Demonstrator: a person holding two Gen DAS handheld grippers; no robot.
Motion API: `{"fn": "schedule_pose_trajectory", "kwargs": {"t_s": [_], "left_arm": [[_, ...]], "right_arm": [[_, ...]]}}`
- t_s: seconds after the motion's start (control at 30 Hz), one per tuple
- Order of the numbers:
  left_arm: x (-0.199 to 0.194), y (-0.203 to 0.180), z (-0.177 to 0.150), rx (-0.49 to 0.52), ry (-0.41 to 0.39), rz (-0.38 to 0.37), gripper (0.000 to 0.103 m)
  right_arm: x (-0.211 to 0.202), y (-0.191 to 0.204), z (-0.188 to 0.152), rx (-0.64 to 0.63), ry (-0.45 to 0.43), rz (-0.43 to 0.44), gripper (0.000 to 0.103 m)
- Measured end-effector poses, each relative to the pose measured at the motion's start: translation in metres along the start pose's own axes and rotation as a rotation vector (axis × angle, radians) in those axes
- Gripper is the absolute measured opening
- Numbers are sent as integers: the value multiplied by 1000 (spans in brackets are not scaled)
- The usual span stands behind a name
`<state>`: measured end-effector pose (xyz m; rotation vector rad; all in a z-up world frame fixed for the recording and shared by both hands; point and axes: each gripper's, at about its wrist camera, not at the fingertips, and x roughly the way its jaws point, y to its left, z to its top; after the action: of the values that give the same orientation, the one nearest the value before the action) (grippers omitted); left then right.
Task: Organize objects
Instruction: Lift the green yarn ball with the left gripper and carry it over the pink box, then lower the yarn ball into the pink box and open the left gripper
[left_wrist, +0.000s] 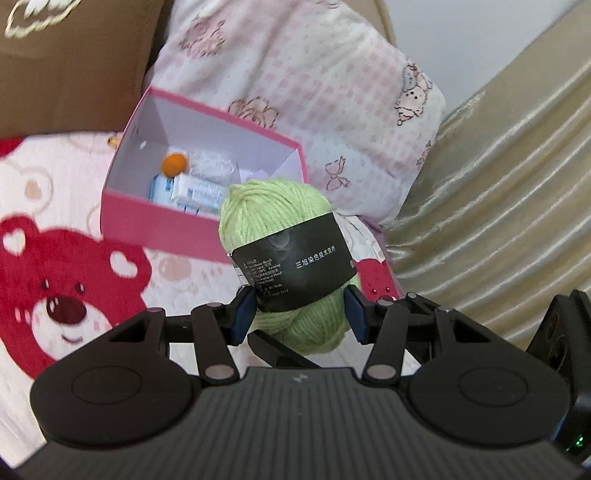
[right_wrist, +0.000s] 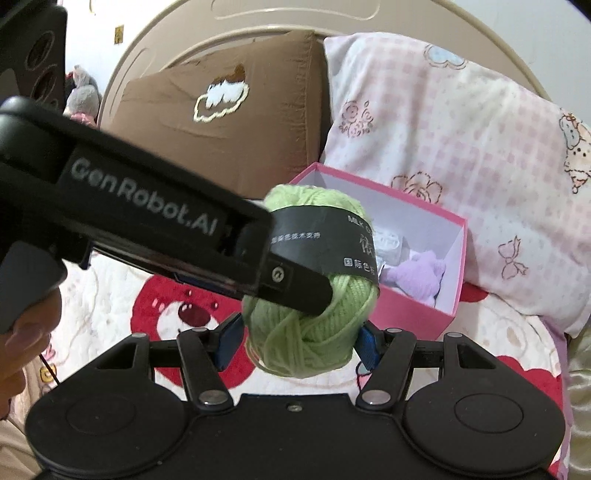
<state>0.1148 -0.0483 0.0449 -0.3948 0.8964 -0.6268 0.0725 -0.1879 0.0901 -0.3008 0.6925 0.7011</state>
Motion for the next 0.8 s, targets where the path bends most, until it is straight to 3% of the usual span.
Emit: {"fn": "schedule_pose_trajectory", "kwargs": {"t_s": [0.27, 0.5, 0.6, 0.73, 0.8], "left_arm": [[3, -7, 30, 28, 1, -35, 50], [38, -3, 62, 47, 18, -58, 52], [56, -3, 81, 58, 35, -50, 52], [85, -1, 107, 43, 73, -65, 53], [99, -3, 116, 55, 89, -57, 53]], "right_arm": [[-6, -13, 19, 38, -66, -36, 68], [14, -25, 32, 11, -79, -110, 67], [29, -47, 38, 41, -76, -63, 67], [43, -87, 42, 182, -94, 56, 67], [52, -99, 45, 198, -90, 57, 66]]}}
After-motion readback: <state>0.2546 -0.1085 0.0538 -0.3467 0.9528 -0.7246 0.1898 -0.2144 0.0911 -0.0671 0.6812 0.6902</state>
